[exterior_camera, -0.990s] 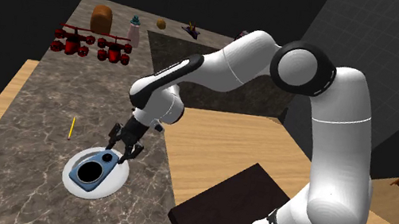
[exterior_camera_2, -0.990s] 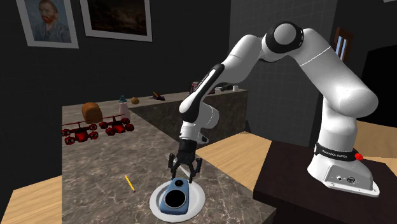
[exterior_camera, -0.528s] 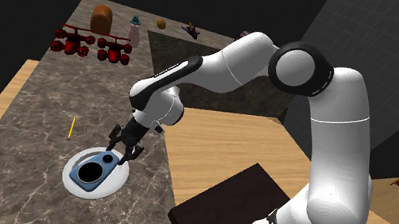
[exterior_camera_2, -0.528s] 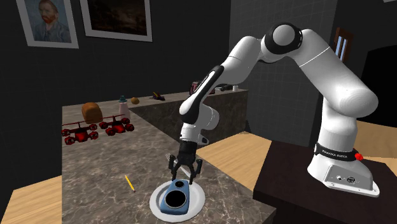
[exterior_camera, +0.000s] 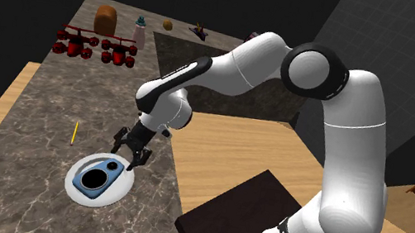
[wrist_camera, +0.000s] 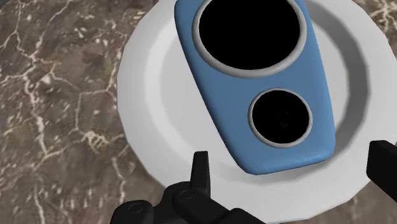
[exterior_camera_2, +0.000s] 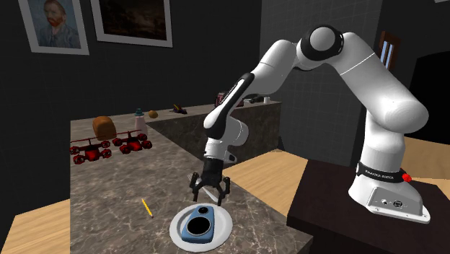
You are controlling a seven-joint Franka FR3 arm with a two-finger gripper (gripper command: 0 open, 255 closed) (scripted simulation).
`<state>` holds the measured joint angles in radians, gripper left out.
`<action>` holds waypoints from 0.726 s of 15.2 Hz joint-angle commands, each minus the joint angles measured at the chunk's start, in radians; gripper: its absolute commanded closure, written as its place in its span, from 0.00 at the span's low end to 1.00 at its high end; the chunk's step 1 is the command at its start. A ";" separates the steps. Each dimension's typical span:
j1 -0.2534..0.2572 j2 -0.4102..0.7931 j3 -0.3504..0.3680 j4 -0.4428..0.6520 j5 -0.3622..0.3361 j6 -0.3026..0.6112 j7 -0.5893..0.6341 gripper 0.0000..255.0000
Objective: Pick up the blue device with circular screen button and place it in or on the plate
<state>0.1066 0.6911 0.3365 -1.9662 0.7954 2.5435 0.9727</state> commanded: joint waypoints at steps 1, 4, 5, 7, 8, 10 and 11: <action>-0.017 -0.045 -0.008 -0.020 -0.009 -0.033 0.006 0.00; -0.036 -0.094 -0.017 -0.038 -0.021 -0.074 0.014 0.00; -0.036 -0.094 -0.017 -0.038 -0.021 -0.074 0.014 0.00; -0.036 -0.094 -0.017 -0.038 -0.021 -0.074 0.014 0.00; -0.036 -0.094 -0.017 -0.038 -0.021 -0.074 0.014 0.00; -0.036 -0.094 -0.017 -0.038 -0.021 -0.074 0.014 0.00; -0.036 -0.094 -0.017 -0.038 -0.021 -0.074 0.014 0.00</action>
